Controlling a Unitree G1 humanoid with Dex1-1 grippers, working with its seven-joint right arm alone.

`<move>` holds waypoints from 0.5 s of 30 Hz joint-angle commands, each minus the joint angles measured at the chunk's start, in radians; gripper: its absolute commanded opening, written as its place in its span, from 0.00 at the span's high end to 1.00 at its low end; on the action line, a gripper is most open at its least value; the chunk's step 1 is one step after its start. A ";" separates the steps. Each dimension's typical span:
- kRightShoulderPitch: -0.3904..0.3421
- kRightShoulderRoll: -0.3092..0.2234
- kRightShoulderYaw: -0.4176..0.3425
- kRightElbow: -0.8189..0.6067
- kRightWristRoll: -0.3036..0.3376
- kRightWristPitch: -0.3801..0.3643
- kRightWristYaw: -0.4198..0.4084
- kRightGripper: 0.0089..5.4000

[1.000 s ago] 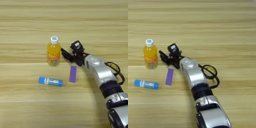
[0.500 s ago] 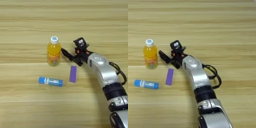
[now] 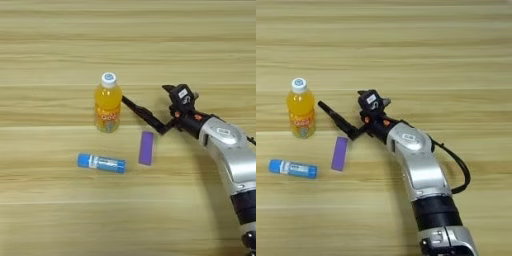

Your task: Move the objects on the table

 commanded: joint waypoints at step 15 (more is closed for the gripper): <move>0.152 -0.092 0.084 -0.200 0.024 -0.069 0.147 0.00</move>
